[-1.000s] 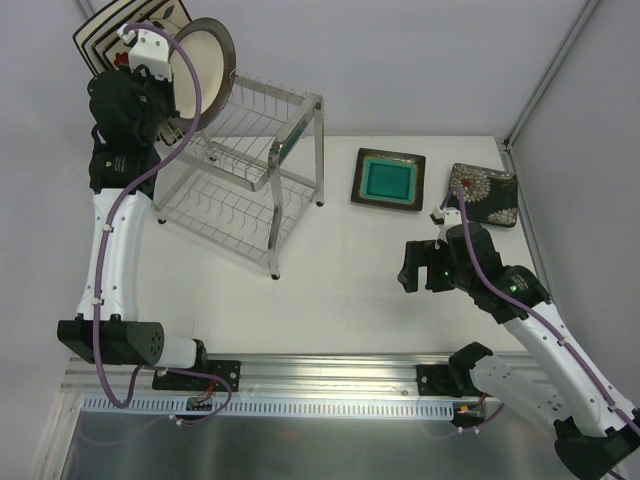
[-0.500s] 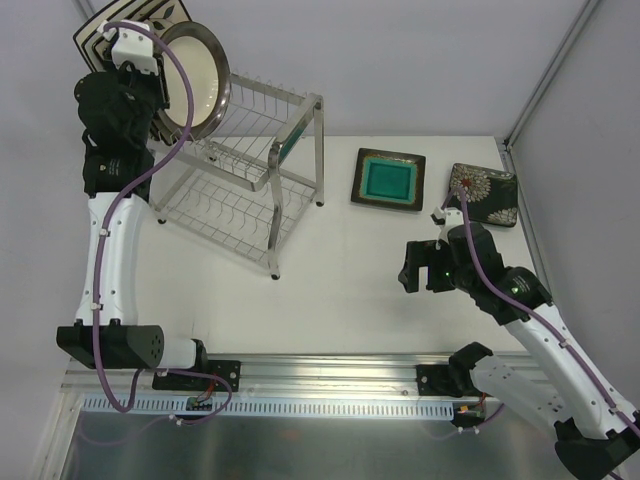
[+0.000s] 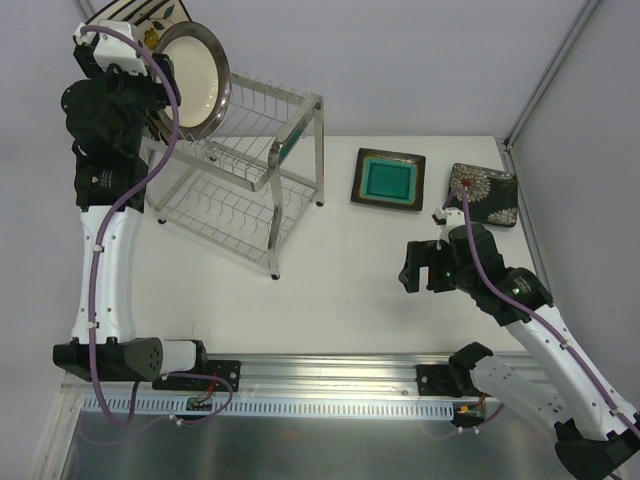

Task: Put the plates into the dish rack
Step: Insert the plate into the dish rack

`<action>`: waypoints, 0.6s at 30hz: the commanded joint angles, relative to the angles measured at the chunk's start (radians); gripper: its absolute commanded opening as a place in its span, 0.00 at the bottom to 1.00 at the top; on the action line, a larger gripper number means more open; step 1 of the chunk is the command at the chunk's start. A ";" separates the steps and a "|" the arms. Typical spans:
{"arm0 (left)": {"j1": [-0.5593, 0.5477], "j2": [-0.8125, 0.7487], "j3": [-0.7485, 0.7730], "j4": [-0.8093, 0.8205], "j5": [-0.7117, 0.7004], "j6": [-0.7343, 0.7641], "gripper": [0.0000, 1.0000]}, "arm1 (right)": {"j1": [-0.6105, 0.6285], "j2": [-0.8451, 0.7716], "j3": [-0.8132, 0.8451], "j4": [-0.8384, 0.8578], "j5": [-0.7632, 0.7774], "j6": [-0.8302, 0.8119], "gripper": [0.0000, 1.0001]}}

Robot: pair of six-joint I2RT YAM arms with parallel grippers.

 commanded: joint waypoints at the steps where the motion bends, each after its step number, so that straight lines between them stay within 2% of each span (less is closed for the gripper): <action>1: 0.004 -0.083 -0.013 0.057 0.006 -0.073 0.81 | -0.005 -0.002 0.036 0.012 0.013 -0.017 0.99; 8: 0.004 -0.222 -0.096 0.055 -0.013 -0.202 0.95 | -0.008 0.009 0.064 0.027 0.030 0.003 0.99; 10: 0.004 -0.297 -0.159 0.054 -0.014 -0.246 0.99 | -0.014 0.013 0.076 0.038 0.031 0.012 1.00; 14: 0.004 -0.475 -0.295 0.040 -0.040 -0.320 0.99 | -0.024 0.033 0.091 0.072 0.033 0.043 0.99; 18: 0.004 -0.613 -0.465 -0.046 -0.020 -0.406 0.99 | -0.049 0.072 0.096 0.125 0.056 0.106 1.00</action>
